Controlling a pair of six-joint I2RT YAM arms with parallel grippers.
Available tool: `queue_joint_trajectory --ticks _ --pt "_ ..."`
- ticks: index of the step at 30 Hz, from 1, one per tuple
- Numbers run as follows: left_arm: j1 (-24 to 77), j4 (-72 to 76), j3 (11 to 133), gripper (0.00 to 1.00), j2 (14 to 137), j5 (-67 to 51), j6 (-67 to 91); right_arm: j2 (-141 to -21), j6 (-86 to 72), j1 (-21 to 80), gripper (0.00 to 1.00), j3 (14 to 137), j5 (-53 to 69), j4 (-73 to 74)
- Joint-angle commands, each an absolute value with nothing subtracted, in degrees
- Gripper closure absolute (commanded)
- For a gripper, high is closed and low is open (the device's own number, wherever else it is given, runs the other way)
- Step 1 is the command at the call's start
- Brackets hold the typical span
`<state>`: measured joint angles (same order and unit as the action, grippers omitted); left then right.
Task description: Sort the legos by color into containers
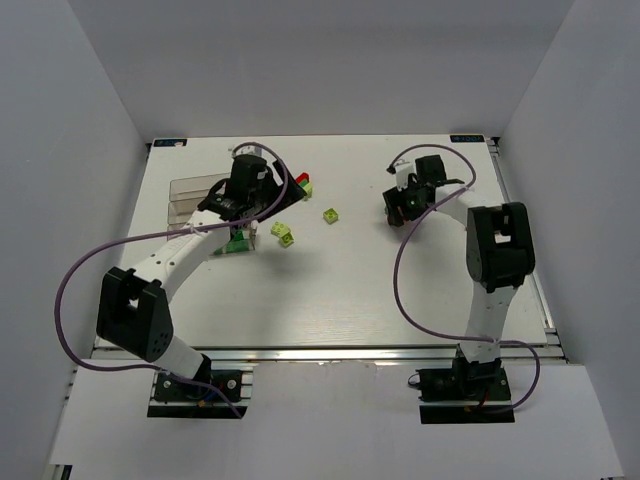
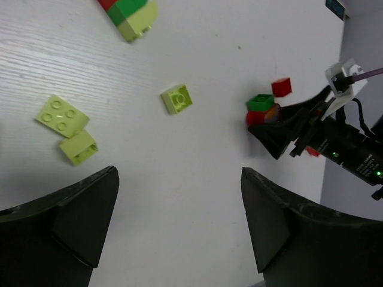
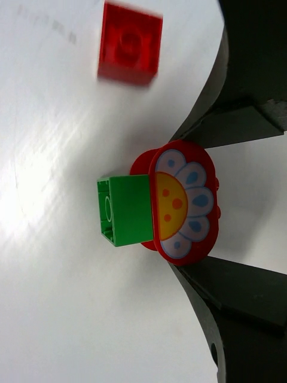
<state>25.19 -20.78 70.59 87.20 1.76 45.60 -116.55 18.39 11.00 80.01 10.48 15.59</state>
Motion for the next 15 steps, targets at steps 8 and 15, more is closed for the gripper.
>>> queue_joint_trajectory --ticks 8,15 --pt "24.6 -5.9 63.6 0.08 85.3 -23.8 45.0 -99.3 47.6 12.7 1.0 73.8 46.0 20.0" --pt "24.6 -2.3 61.9 0.08 84.7 -26.6 45.6 -97.9 46.9 19.9 1.0 75.6 48.3 23.5"
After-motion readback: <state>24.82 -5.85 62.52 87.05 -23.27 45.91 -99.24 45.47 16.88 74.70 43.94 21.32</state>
